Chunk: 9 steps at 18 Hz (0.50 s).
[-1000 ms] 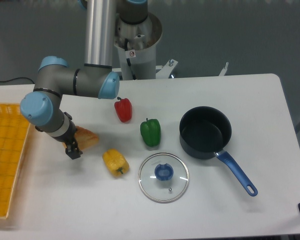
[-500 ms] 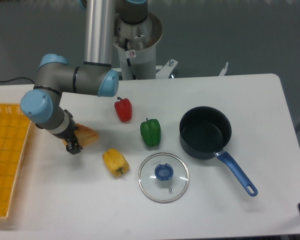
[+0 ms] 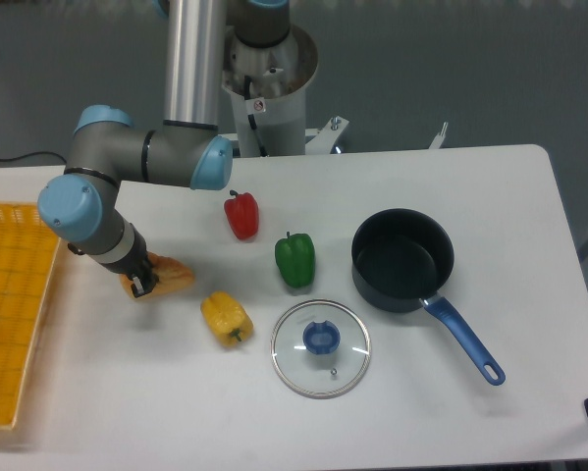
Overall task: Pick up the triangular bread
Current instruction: 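Lower the gripper onto the triangular bread and close on it, then lift the bread and carry it toward the glass lid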
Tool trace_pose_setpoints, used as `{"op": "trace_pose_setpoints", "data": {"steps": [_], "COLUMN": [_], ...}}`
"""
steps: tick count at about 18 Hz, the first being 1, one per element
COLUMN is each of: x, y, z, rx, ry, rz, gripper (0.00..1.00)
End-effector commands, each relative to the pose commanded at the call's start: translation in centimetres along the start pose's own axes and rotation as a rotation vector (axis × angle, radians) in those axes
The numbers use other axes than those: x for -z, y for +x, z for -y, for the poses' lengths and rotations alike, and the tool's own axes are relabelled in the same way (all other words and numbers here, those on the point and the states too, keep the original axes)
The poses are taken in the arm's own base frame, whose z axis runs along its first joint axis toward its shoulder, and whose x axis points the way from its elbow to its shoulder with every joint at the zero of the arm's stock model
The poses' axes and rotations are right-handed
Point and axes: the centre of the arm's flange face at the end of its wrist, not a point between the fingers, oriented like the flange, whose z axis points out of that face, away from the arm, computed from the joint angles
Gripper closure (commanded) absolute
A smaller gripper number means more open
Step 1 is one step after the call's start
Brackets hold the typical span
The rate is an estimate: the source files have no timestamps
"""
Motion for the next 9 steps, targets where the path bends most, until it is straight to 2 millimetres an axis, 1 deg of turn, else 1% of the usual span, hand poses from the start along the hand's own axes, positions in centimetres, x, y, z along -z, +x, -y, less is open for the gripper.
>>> {"op": "trace_pose_setpoints", "data": {"steps": [2,3,4,5,7,9], "x": [1.0,2.2,2.9,3.2,4.5,6.8], "y": [-1.0,-1.5,-2.0,-2.8,-4.4,-6.2], "z": [-1.3,-1.9,-2.6,-3.4,-4.4,-5.8], "rx": [0.026,0.037,0.051,0.067,0.097,0.131], "ry": [0.008,0.020,0.028,0.034,0.049,0.076], "rz": [0.010,0.029,0.038,0.040,0.064,0.098], "gripper": [0.85,0.85,0.85,0.85,0.85,0.85]}}
